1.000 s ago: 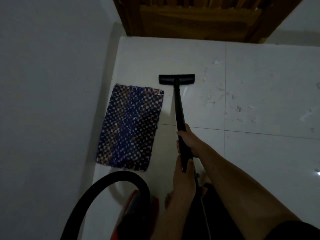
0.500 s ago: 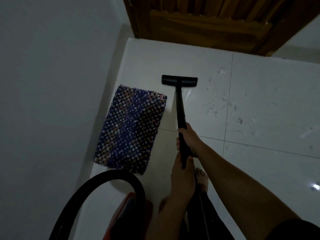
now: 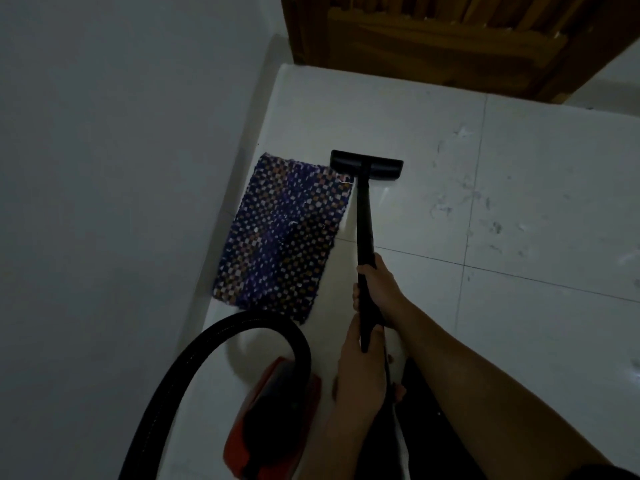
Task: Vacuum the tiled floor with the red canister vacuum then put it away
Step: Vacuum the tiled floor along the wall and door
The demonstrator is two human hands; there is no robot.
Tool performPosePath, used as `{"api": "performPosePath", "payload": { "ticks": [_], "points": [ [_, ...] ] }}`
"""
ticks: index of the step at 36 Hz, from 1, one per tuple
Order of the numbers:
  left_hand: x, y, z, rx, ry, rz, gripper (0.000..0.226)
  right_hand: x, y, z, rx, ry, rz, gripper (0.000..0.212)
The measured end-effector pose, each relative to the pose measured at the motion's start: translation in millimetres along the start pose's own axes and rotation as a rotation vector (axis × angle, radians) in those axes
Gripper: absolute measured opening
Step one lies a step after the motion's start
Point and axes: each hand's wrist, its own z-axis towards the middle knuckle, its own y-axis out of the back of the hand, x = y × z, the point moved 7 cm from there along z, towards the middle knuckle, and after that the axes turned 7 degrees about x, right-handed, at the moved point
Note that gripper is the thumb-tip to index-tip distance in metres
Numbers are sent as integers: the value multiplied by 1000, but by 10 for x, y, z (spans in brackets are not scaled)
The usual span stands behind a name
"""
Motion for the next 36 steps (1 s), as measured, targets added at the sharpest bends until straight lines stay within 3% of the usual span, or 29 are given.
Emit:
{"api": "performPosePath", "payload": {
  "ticks": [15, 26, 30, 36],
  "points": [
    [-62, 54, 194, -26, -4, -21, 33, 31, -20, 202, -4, -30, -12, 21],
    [-444, -354, 601, 2, 15, 32, 41, 549, 399, 487, -23, -28, 14, 18],
    [-616, -557, 769, -2, 16, 44, 31, 759, 614, 614, -40, -22, 3, 23],
    [-792, -853, 1120, 44, 34, 57, 43, 1086, 942, 839, -64, -15, 21, 28]
  ]
}}
